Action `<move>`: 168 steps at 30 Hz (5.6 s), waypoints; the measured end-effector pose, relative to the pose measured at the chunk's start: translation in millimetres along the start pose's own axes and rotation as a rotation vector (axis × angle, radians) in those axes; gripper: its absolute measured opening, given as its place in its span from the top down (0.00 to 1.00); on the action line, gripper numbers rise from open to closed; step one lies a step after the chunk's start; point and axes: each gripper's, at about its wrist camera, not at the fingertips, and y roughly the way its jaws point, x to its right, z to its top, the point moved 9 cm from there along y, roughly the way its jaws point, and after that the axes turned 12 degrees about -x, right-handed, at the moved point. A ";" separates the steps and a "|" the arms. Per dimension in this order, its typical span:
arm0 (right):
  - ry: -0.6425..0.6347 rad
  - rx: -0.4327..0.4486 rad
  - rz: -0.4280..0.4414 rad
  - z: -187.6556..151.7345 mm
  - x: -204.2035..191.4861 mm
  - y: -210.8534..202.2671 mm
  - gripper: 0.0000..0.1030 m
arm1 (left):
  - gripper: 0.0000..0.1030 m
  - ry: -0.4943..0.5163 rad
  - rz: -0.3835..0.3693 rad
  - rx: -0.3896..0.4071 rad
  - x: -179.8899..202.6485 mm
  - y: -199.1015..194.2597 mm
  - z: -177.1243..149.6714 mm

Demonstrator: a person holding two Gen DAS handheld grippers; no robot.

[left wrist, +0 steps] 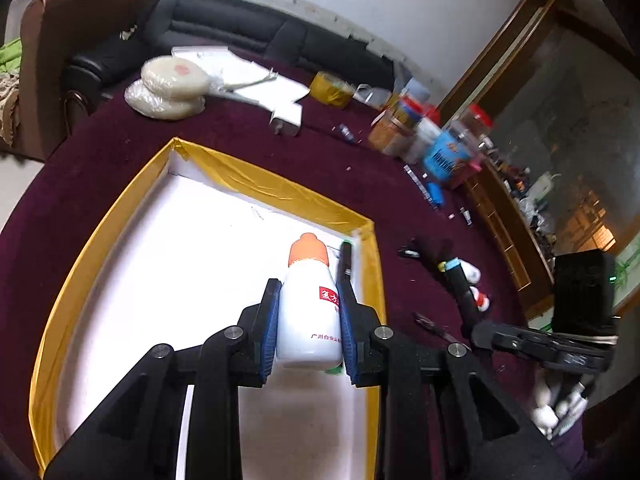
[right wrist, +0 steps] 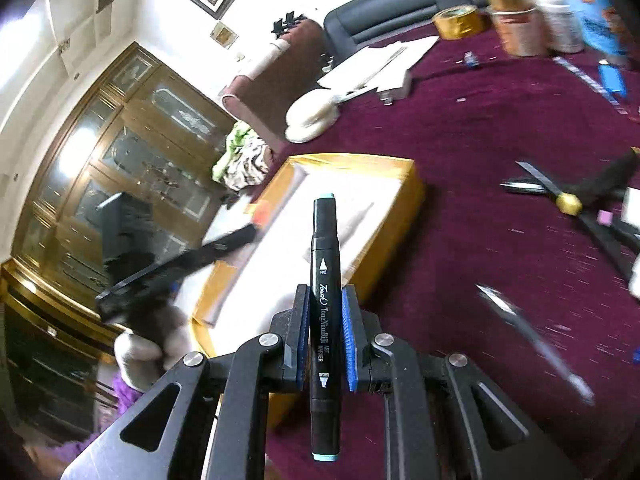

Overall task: Organize rigid objects
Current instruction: 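Release the bottle in the tray with the left tool while the right tool places its marker, then return the left tool to the pile and grasp the clear ballpoint pen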

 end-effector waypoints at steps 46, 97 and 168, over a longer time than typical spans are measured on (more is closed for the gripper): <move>-0.024 0.679 -0.707 15.5 15.3 -144.1 0.03 | 0.31 -0.307 -0.120 0.073 -39.6 29.3 -19.7; 0.521 0.584 -0.378 -103.6 261.4 -185.8 0.04 | 0.77 1.022 0.145 -0.392 231.7 161.2 -127.1; 0.545 0.597 -0.327 -105.4 264.8 -187.0 0.04 | 0.91 0.606 0.236 -0.278 225.2 170.5 -109.0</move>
